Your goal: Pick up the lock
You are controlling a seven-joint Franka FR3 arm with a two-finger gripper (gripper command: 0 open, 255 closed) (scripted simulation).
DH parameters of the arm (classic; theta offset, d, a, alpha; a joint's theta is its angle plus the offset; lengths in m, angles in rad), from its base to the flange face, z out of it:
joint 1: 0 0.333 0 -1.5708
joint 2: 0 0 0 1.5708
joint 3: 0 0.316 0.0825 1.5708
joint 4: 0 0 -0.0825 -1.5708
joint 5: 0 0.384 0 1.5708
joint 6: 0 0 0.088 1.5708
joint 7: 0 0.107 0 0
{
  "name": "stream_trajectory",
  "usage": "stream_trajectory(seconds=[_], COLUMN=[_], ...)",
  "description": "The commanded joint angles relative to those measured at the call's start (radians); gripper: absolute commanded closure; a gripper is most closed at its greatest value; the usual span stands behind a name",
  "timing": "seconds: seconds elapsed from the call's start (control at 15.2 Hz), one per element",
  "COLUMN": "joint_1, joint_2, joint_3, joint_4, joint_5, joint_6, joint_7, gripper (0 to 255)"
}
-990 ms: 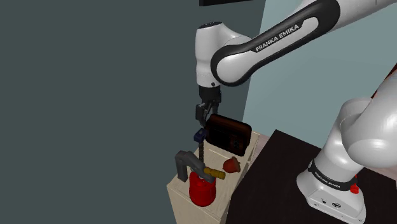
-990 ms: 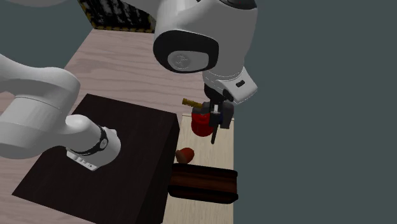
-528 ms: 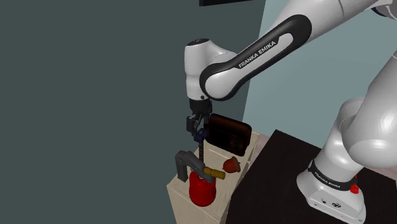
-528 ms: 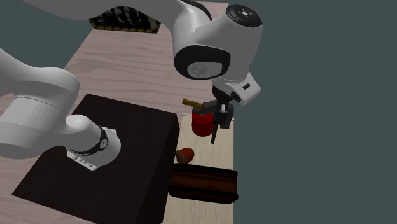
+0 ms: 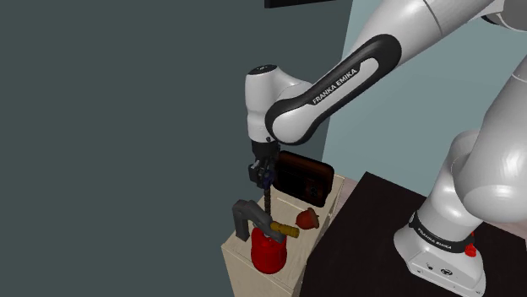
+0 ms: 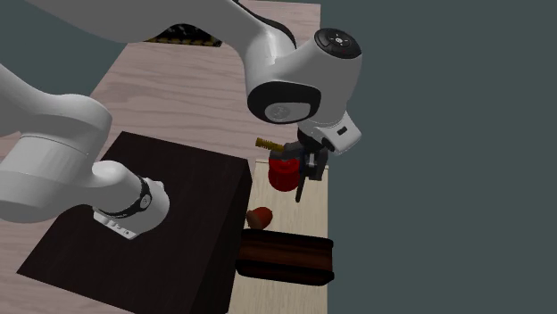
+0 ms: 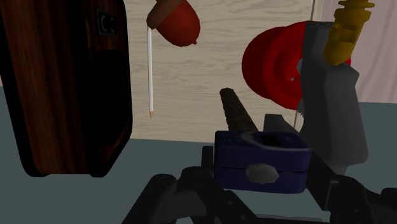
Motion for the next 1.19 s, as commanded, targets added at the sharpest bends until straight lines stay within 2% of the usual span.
stream_trajectory(seconds=[0.0,0.46,1.12], joint_1=[0.000,0.000,0.000], joint_2=[0.001,0.000,-0.083], joint_3=[0.000,0.000,-0.003], joint_4=[0.000,0.000,0.056], joint_5=[0.000,0.000,0.021], joint_6=[0.001,0.000,-0.137], joint_7=[0.000,0.000,-0.015], gripper=[255,255,255])
